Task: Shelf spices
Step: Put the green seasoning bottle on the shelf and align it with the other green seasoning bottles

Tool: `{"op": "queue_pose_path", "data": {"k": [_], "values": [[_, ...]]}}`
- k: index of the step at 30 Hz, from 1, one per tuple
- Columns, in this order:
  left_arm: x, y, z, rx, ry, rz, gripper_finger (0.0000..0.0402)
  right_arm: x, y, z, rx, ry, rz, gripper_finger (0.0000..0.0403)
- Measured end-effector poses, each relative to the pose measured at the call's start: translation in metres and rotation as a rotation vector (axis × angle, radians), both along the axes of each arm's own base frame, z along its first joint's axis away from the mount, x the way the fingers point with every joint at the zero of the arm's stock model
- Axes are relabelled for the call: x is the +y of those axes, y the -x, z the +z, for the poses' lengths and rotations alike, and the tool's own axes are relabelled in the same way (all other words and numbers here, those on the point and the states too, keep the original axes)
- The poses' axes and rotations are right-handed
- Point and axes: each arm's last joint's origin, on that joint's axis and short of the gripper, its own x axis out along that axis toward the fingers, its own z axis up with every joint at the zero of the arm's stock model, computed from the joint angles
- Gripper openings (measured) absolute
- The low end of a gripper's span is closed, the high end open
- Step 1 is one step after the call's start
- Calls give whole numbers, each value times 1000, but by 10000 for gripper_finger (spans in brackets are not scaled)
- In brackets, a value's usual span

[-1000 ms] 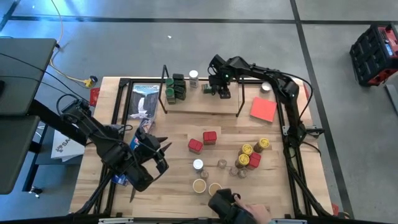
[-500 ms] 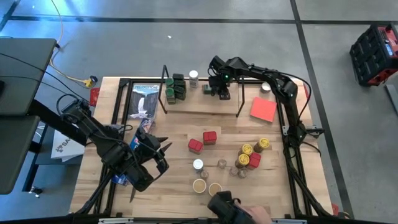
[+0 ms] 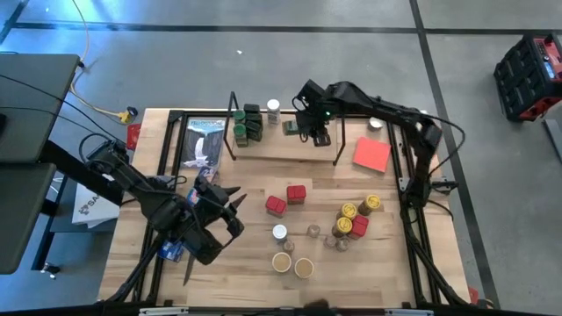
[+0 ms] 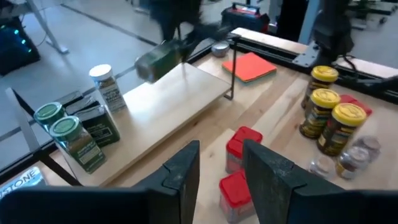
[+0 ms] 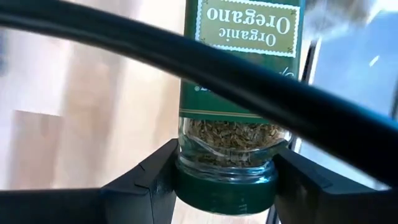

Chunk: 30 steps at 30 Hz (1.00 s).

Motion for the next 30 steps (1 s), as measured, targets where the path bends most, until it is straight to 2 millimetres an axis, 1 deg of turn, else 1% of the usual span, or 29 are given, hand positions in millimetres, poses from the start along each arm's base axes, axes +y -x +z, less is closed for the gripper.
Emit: {"op": "queue_pose_path", "data": {"k": [4,7,10,13,16,18,20,23,27,30], "values": [[9,-6,-1,15,18,29,133,51,8,30,-63,97,86,194],[14,-11,0,21,26,39,152,93,20,37,-70,178,150,194],[18,-20,2,6,33,33,177,132,37,32,-72,252,193,194],[26,-35,5,28,87,-25,205,168,57,26,-94,341,226,194],[39,-59,9,29,127,-119,231,201,73,16,-110,459,275,194],[52,-76,10,23,154,-196,245,220,79,10,-113,537,308,194],[67,-91,12,-5,178,-265,254,237,83,6,-95,609,349,194],[90,-111,11,-43,205,-333,260,256,84,-2,-63,717,388,194],[115,-133,-5,-32,288,-401,262,269,82,-8,-37,820,422,194],[126,-144,-22,13,353,-447,262,273,81,-11,-33,849,434,194]]}}
